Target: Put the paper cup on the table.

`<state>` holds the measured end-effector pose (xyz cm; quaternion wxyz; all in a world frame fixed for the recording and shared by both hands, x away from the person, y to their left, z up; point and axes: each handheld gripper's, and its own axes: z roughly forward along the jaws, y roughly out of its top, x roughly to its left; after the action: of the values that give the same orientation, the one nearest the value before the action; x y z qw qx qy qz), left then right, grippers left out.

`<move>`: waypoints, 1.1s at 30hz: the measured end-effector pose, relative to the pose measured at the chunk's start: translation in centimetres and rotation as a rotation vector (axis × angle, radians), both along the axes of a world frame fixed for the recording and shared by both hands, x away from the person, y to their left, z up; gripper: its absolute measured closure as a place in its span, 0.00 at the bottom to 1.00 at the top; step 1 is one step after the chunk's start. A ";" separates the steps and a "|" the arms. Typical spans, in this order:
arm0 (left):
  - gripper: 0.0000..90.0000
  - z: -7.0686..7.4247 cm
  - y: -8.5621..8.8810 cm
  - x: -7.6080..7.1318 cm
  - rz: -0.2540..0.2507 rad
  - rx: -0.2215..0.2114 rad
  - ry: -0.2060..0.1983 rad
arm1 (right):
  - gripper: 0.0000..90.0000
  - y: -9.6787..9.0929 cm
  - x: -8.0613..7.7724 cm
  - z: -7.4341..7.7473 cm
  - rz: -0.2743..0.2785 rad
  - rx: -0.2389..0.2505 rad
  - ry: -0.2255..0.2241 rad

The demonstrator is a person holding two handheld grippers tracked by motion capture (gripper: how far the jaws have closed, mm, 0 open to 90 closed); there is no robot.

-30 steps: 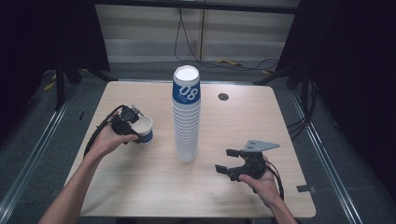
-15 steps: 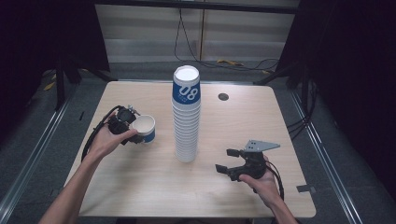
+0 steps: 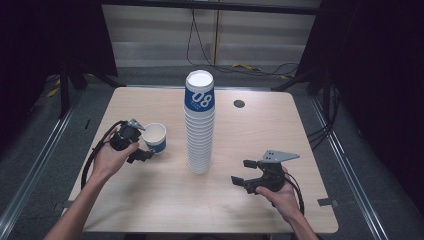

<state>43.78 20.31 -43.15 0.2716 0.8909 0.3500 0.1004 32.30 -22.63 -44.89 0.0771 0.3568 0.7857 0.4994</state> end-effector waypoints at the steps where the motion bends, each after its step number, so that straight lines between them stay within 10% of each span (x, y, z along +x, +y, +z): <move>1: 0.20 -0.1 0.0 -0.5 -0.008 -0.028 -0.012 | 0.19 0.0 0.0 0.0 0.000 0.002 -0.005; 12: 0.22 -0.7 0.2 -2.6 -0.018 -0.117 -0.050 | 0.19 -0.3 0.0 0.0 -0.018 -0.003 -0.002; 20: 0.21 -1.6 1.0 -4.4 0.015 -0.286 -0.084 | 0.19 -0.6 -0.1 0.2 -0.042 0.001 -0.015; 33: 0.18 -1.6 0.1 -6.7 -0.003 -0.336 -0.145 | 0.19 -0.7 -0.6 0.0 -0.051 -0.008 -0.024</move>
<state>37.07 20.38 -44.80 0.4414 0.8240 0.3398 0.1041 31.67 -23.31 -44.87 0.1006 0.3701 0.7775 0.4984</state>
